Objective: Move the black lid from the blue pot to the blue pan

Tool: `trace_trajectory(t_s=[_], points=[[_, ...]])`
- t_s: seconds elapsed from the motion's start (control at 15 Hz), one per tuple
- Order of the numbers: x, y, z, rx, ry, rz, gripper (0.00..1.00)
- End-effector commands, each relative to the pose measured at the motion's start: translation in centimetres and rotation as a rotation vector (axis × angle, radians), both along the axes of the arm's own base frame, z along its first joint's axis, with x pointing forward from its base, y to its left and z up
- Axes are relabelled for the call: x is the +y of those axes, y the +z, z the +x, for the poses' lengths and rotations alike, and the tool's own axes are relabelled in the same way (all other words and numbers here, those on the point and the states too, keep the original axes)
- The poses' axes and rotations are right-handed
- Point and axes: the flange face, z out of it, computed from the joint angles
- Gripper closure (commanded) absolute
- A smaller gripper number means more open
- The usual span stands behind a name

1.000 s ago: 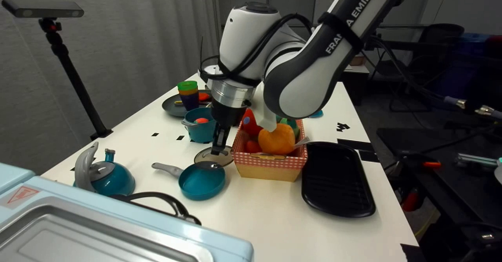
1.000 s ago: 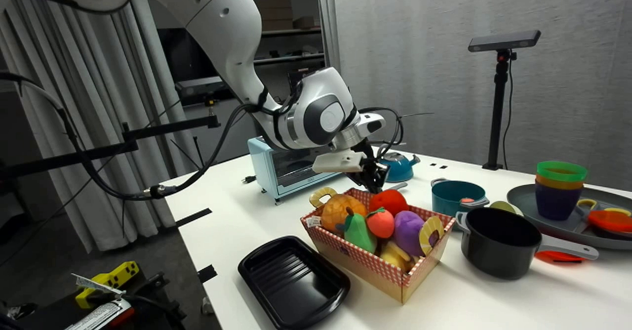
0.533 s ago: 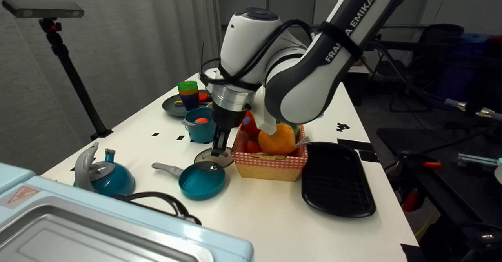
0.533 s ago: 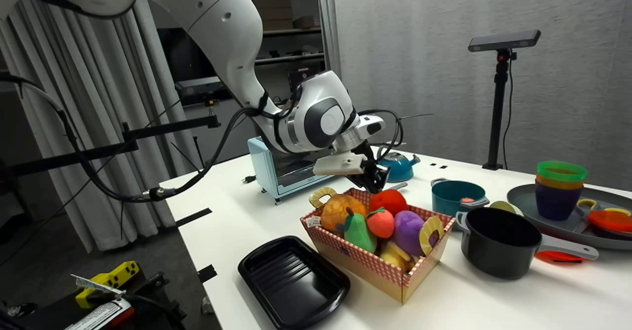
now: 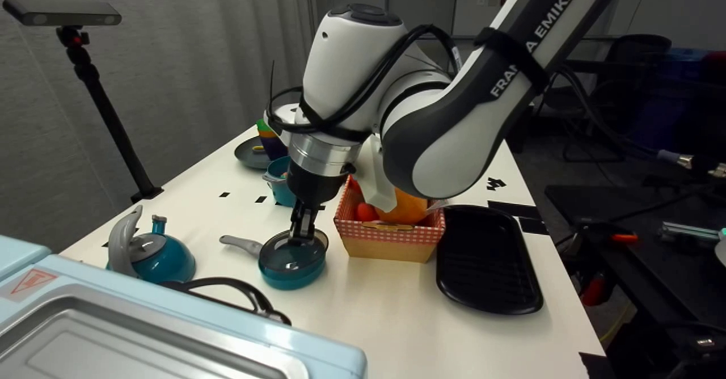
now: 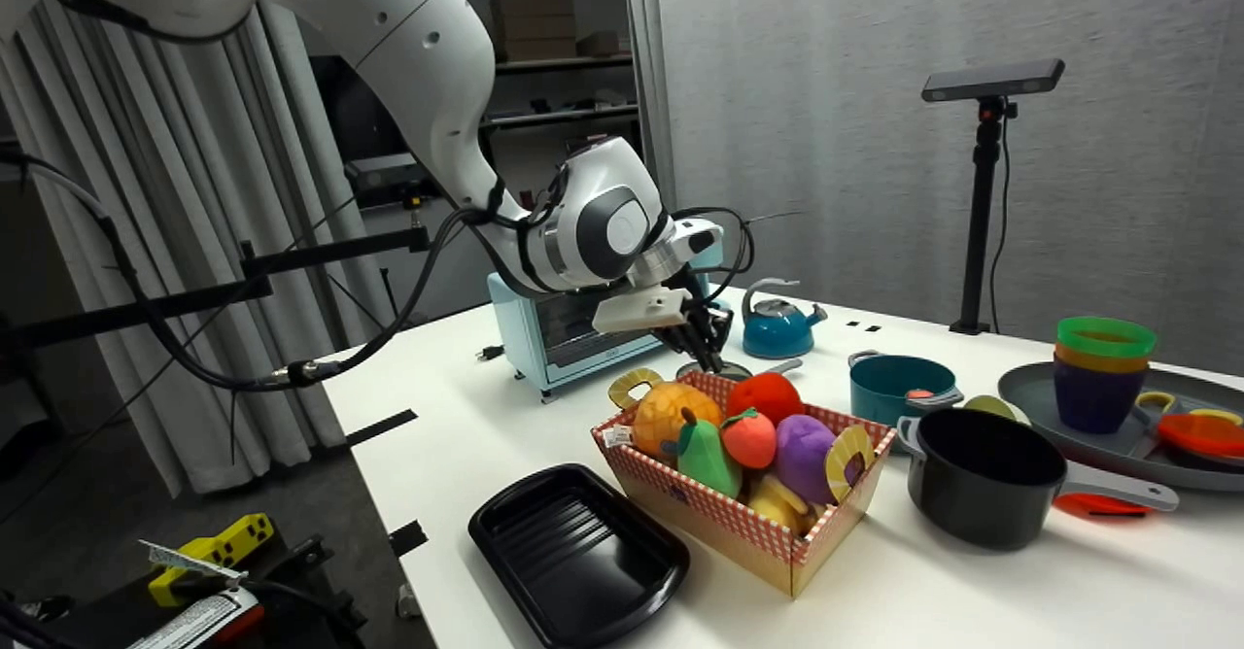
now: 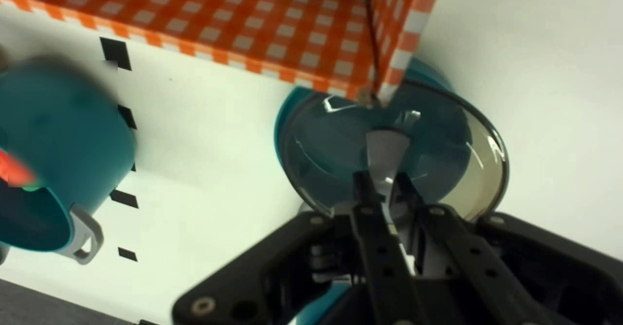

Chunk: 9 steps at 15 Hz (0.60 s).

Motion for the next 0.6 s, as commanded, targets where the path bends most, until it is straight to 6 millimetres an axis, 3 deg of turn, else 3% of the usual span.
trace_trajectory(t_s=[0.0, 0.53], points=[[0.6, -0.3, 0.3, -0.021, 0.017, -0.017, 0.97], [1.7, -1.2, 0.5, -0.019, 0.023, -0.040, 0.97]])
